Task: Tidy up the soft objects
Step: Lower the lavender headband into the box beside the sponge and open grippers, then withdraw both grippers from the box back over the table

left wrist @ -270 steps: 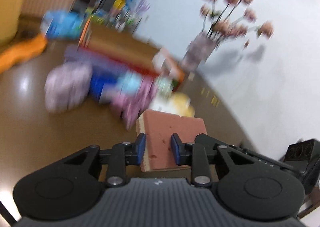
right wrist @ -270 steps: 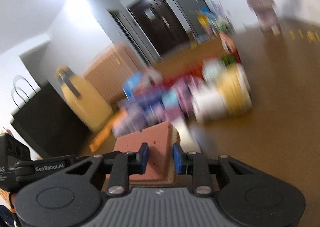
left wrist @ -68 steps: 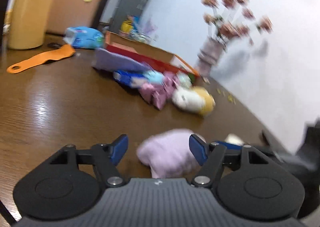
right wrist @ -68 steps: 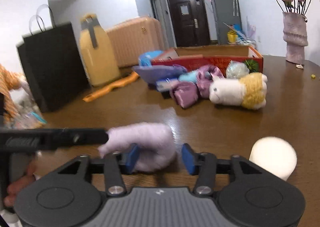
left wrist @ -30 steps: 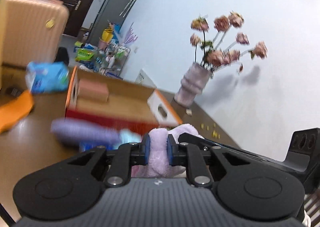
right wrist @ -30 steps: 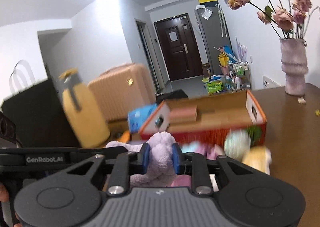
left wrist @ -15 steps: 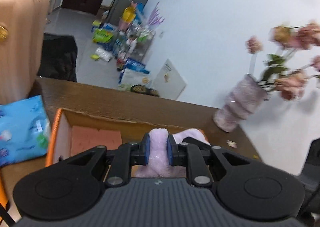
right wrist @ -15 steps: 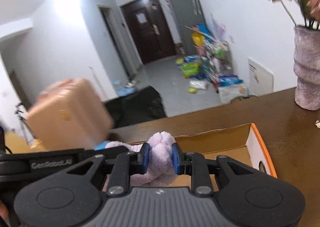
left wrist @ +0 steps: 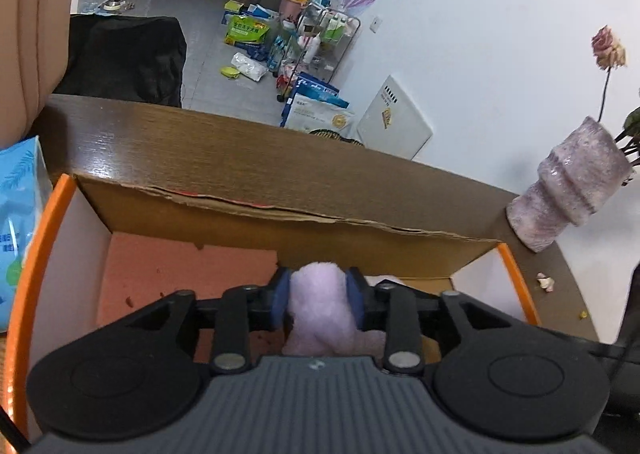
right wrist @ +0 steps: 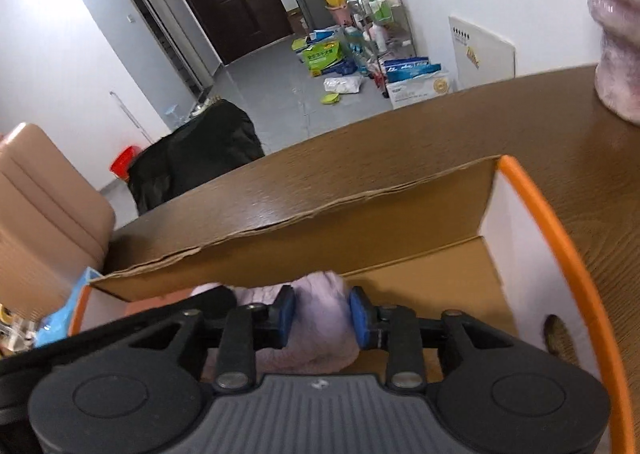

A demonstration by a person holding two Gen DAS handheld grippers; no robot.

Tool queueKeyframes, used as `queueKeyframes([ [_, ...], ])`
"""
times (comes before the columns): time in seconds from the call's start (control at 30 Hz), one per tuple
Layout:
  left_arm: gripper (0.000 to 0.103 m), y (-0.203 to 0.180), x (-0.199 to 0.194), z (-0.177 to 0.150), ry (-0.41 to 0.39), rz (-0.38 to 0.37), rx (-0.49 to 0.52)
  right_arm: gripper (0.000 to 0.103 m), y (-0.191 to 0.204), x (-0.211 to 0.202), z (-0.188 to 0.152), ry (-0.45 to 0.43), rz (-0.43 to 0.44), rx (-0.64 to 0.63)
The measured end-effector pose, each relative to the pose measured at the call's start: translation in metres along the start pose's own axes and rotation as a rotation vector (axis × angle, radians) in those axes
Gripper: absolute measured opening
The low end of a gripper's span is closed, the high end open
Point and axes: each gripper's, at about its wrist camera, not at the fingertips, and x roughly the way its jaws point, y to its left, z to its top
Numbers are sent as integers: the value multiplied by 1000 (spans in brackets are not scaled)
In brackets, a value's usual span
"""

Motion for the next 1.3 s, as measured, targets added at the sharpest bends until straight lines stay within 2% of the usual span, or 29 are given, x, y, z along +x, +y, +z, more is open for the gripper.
queueKeyframes([
  [0.03, 46, -1, -6, 0, -8, 12, 1, 33, 3, -2, 1, -15, -10, -15],
  [0.17, 53, -8, -49, -1, -56, 45, 45, 53, 11, -28, 2, -78, 1, -38],
  [0.27, 59, -14, -92, -7, -117, 84, 89, 53, 13, -71, 1, -121, 18, -59],
  [0.33, 65, -20, -123, -18, -168, 127, 148, 54, 17, -101, -2, -149, 23, -85],
  [0.43, 72, -31, -171, -40, -257, 195, 241, 61, 21, -152, -15, -202, 34, -117],
  [0.53, 82, -38, -220, -76, -361, 244, 322, 67, 21, -199, -37, -247, 58, -145],
  [0.63, 91, -42, -263, -119, -470, 299, 385, 70, 20, -243, -65, -276, 109, -169],
  [0.7, 92, -45, -285, -146, -505, 302, 405, 72, 19, -274, -89, -297, 150, -176],
  [0.83, 94, -38, -325, -200, -530, 233, 325, 76, 18, -323, -138, -340, 213, -219],
  [0.9, 96, -33, -343, -232, -548, 200, 280, 82, 17, -342, -166, -367, 243, -247],
  [1.0, 96, -30, -360, -273, -565, 191, 259, 84, 14, -362, -213, -401, 261, -283],
  [1.13, 97, -30, -375, -322, -603, 217, 277, 85, 13, -381, -277, -445, 245, -349],
  [1.2, 98, -31, -383, -348, -644, 240, 278, 85, 10, -389, -311, -496, 213, -361],
  [1.3, 100, -28, -397, -383, -689, 231, 264, 87, 5, -397, -356, -558, 158, -360],
])
